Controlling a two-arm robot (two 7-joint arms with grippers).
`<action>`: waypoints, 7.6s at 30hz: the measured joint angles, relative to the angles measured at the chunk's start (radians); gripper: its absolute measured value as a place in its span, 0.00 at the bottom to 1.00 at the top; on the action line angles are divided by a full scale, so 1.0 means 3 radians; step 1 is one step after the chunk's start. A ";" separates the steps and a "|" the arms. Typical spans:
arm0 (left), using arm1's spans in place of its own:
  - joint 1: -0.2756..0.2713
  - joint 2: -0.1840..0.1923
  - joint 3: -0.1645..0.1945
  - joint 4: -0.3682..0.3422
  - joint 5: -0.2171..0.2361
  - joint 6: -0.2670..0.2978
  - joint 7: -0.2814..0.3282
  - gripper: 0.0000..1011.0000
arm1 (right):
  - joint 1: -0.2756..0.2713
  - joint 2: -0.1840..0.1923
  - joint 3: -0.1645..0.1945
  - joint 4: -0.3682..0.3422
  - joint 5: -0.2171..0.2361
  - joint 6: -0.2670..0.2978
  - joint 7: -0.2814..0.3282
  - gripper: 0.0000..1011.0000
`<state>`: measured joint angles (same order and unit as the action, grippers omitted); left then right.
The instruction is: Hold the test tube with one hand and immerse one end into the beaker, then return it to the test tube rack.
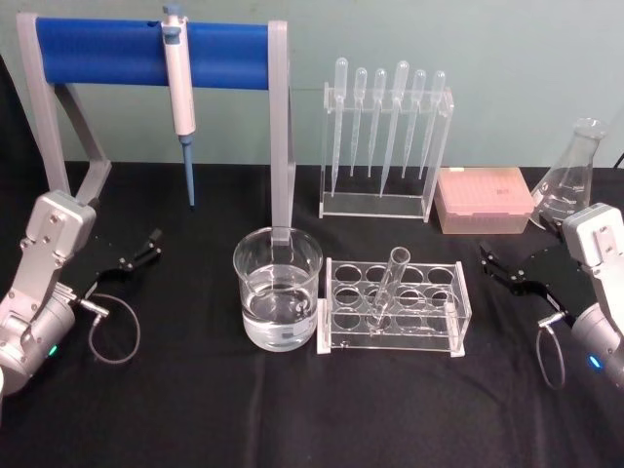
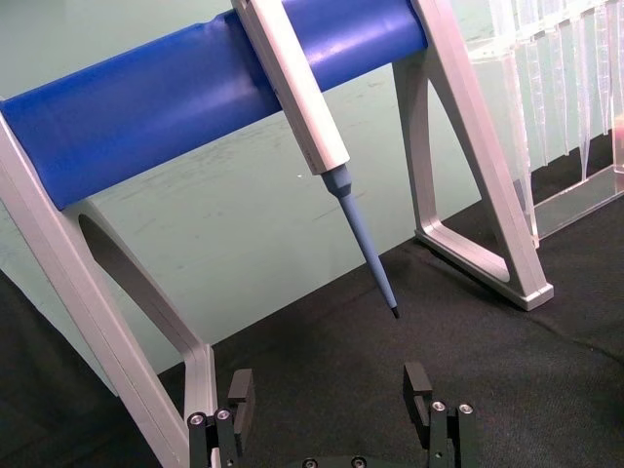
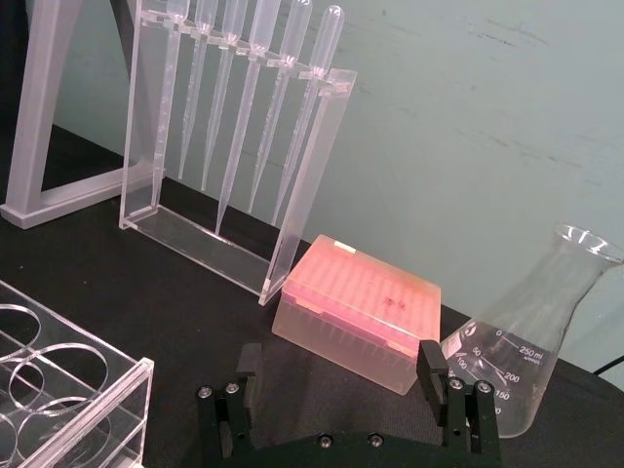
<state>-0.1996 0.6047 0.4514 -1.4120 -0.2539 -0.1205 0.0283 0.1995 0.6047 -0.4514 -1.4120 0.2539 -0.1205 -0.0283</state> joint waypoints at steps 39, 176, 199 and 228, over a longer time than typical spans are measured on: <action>0.0000 0.0000 0.0000 0.0000 0.0000 0.0000 0.0000 0.99 | 0.0000 0.0000 0.0000 0.0000 0.0000 0.0000 0.0000 0.99; 0.0000 0.0000 0.0000 0.0000 0.0000 0.0000 0.0000 0.99 | 0.0183 0.0198 -0.0031 -0.0444 0.0750 -0.0044 0.2548 0.23; 0.0000 0.0000 0.0000 0.0000 0.0000 0.0000 0.0000 0.99 | 0.0478 0.0430 0.0135 -0.0827 0.1246 0.0655 0.2538 0.23; 0.0000 0.0000 0.0000 0.0000 0.0000 0.0000 0.0000 0.99 | 0.0900 0.0632 -0.0087 -0.0938 0.1450 0.1148 0.2570 0.23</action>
<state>-0.1995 0.6047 0.4514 -1.4120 -0.2539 -0.1205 0.0283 0.4695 0.7941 -0.4776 -1.6935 0.6888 0.2239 0.7426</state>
